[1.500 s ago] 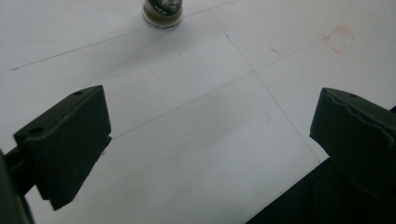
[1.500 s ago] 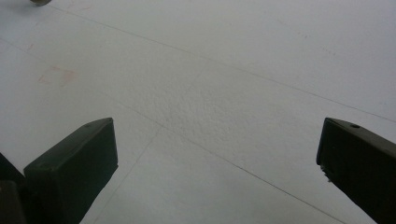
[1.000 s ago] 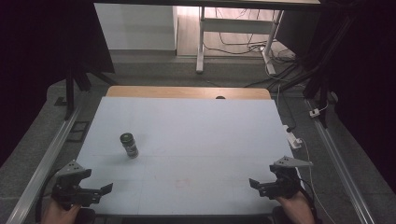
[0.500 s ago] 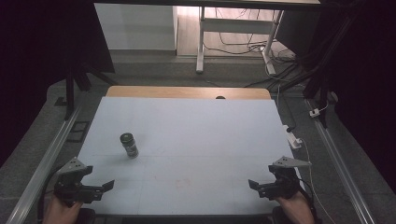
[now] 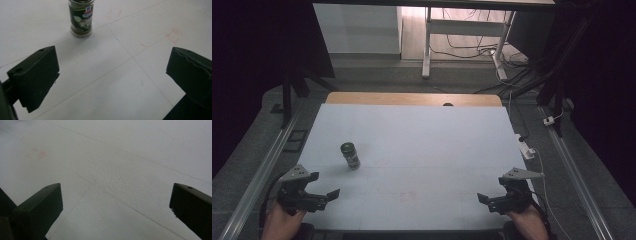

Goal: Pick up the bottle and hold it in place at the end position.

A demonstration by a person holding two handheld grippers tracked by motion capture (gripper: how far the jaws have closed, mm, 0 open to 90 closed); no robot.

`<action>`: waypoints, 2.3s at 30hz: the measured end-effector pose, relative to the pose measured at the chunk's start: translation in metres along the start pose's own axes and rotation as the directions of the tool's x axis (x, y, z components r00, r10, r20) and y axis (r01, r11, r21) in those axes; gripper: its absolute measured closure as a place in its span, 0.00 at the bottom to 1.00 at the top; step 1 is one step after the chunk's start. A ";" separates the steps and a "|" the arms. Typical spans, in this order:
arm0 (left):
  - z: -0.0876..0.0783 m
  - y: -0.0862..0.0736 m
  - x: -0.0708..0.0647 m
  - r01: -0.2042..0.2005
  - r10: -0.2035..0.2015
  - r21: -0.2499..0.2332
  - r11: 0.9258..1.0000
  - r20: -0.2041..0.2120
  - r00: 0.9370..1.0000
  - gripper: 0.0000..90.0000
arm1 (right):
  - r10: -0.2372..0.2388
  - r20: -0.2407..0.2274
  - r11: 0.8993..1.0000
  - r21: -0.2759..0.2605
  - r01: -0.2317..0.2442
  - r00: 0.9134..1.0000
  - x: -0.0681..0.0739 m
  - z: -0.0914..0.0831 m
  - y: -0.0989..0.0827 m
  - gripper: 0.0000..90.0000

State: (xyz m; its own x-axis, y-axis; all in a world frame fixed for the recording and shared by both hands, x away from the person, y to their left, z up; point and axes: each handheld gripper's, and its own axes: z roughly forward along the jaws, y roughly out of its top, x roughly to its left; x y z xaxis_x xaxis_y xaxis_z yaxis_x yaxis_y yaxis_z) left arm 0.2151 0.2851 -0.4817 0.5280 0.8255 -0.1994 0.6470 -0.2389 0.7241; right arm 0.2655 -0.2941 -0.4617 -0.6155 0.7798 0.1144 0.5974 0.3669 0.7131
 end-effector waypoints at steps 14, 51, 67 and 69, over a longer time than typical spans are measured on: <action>0.022 0.014 0.010 -0.013 0.014 -0.035 0.999 0.007 1.000 0.00 | -0.015 -0.006 1.000 0.019 0.015 1.000 0.001 0.002 0.001 0.00; 0.096 0.053 0.050 -0.045 0.047 0.058 0.997 -0.035 0.998 0.00 | -0.044 -0.011 0.998 0.040 0.044 0.999 0.004 0.004 0.001 0.00; 0.099 0.054 0.050 -0.112 0.115 0.073 0.991 -0.041 0.993 0.49 | -0.053 -0.014 0.997 0.050 0.054 0.998 0.005 0.005 0.001 0.00; 0.099 0.054 0.049 -0.127 0.129 0.075 0.989 -0.025 0.991 0.57 | -0.053 -0.014 0.997 0.050 0.054 0.998 0.005 0.005 0.001 0.00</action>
State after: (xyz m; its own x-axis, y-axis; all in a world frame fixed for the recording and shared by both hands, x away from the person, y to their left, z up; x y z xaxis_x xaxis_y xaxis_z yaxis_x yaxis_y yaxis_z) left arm 0.3303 0.2620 -0.5177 0.5932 0.8003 -0.0873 0.6141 -0.3796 0.6920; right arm 0.2659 -0.2874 -0.4638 -0.6535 0.7521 0.0860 0.5885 0.4333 0.6826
